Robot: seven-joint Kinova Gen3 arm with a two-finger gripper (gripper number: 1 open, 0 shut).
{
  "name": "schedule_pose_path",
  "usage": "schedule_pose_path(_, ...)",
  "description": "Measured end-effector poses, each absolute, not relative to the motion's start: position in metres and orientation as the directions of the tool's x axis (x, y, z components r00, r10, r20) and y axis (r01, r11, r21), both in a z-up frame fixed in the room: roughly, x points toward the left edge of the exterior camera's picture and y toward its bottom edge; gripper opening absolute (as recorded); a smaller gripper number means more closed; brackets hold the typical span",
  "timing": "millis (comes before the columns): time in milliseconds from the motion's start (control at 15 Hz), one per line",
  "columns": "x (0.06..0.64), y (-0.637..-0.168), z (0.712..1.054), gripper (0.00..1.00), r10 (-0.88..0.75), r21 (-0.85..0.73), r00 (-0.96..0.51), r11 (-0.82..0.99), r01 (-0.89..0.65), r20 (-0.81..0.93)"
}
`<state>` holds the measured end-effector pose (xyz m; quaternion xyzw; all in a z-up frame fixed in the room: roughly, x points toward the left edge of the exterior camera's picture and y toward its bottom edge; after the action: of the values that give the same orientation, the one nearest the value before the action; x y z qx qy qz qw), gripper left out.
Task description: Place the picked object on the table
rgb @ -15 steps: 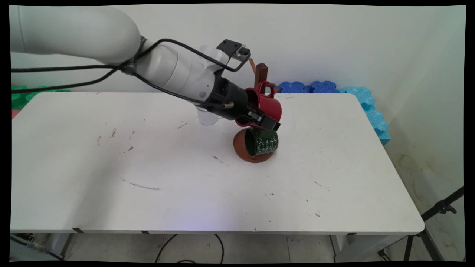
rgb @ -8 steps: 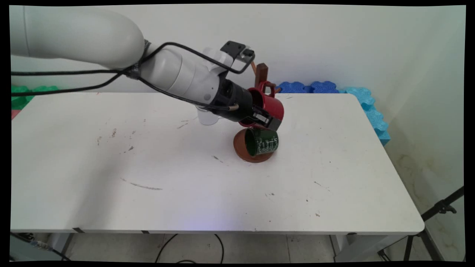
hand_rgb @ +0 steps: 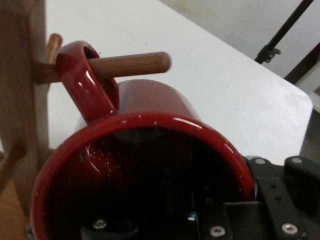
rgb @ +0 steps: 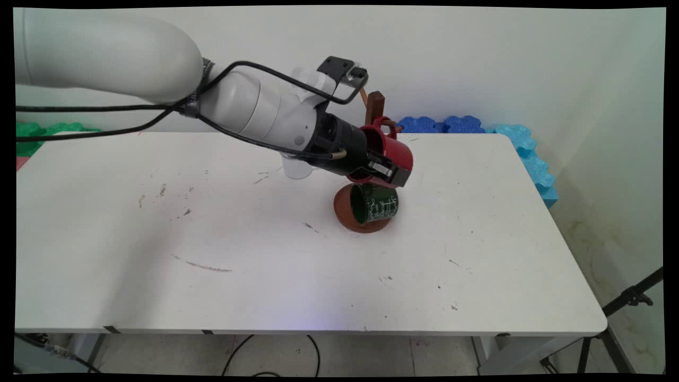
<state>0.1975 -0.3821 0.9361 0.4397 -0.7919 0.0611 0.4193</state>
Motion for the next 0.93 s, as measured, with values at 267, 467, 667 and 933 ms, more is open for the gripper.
schedule_pose_path(267, 0.193, -0.370, 0.948, 0.00, -0.629, 0.288, -0.249, 0.624, -0.726, 0.736)
schedule_pose_path(467, 0.190, -0.360, 0.961, 0.00, -0.615, 0.300, -0.239, 0.641, -0.707, 0.751)
schedule_pose_path(667, 0.189, -0.349, 0.974, 0.00, -0.604, 0.310, -0.234, 0.657, -0.687, 0.762)
schedule_pose_path(933, 0.199, -0.330, 0.990, 0.00, -0.587, 0.292, -0.285, 0.695, -0.657, 0.757)
